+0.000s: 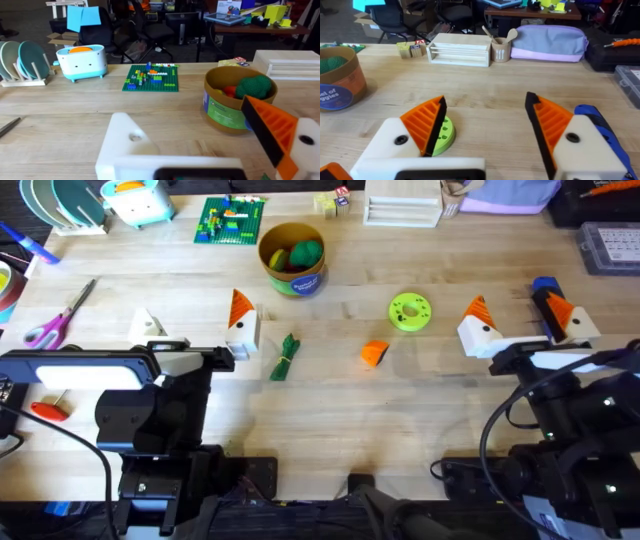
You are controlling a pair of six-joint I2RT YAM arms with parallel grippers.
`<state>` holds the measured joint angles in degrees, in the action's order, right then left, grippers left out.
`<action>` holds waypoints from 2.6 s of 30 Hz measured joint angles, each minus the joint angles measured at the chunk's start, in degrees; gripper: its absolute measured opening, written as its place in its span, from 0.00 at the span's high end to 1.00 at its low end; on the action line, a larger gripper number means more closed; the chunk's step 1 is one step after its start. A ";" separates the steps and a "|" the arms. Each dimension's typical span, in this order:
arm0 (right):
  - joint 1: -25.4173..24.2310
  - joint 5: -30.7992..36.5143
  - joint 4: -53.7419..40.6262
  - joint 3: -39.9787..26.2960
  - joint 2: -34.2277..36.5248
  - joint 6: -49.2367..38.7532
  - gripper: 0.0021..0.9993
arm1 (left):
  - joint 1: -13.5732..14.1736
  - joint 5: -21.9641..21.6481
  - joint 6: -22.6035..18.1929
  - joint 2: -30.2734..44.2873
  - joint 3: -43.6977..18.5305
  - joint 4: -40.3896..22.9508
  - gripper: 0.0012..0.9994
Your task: Pick up the gripper from the table and insert it into the empty holder that is missing its gripper. Then pick up a screw, insert it into the mounting hole, and use the screwdriver to tighten it. Finally, clean up the table by picking up the vegetable and placing it into the bucket.
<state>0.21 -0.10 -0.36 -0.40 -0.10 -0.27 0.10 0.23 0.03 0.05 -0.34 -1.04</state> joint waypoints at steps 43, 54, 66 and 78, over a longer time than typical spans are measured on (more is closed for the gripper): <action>0.00 -3.81 -37.56 -39.66 20.60 3.74 0.01 | 0.02 32.91 -2.41 23.71 -31.72 -18.99 0.01; 0.00 -4.09 -39.50 -42.86 21.96 3.72 0.01 | 0.02 37.17 -3.06 25.77 -37.64 -22.77 0.01; 0.00 -4.09 -39.54 -42.86 21.97 3.74 0.01 | 0.02 37.57 -3.06 25.76 -37.64 -23.52 0.65; 0.00 -4.09 -39.54 -42.86 21.97 3.73 0.01 | 0.02 37.59 -2.92 25.75 -37.66 -25.80 0.01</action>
<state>0.21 -4.19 -39.90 -43.27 21.87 3.46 0.12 37.82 -2.89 25.80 -38.00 -26.84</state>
